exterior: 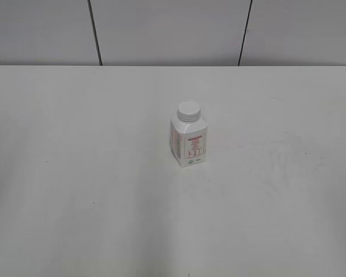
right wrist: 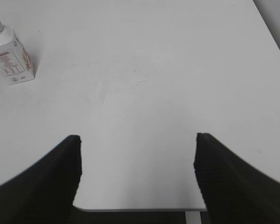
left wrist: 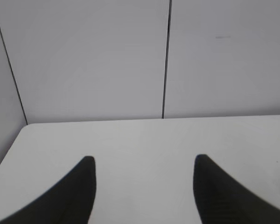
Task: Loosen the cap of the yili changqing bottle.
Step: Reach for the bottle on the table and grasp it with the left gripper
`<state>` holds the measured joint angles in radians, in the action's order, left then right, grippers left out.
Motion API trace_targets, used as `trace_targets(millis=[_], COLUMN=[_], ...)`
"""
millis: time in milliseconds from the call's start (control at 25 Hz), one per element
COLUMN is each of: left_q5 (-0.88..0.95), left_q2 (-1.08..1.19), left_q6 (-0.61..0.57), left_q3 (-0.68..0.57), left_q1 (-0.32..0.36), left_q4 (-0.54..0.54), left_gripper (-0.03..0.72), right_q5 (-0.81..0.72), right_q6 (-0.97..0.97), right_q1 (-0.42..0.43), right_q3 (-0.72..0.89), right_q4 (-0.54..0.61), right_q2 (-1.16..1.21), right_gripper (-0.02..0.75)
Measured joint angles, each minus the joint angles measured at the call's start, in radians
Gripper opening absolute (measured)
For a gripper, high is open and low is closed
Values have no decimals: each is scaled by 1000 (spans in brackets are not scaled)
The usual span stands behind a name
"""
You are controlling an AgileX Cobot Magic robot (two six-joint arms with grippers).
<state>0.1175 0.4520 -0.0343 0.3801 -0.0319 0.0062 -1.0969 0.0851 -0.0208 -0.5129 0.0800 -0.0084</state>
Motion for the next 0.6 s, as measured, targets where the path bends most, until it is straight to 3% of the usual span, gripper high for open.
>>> trace_targets(millis=[280, 600], left_q5=[-255, -410], left_q2=[78, 250], left_q6=[0, 0], left_q3=[-128, -137], left_q1=[0, 0], left_q4=[-34, -41], left_gripper=[418, 418], right_q5=[0, 0], right_q6=[0, 0], right_q1=[0, 0], right_q3=[0, 0], right_q4=[0, 0], right_q2=[0, 0], right_gripper=[592, 592])
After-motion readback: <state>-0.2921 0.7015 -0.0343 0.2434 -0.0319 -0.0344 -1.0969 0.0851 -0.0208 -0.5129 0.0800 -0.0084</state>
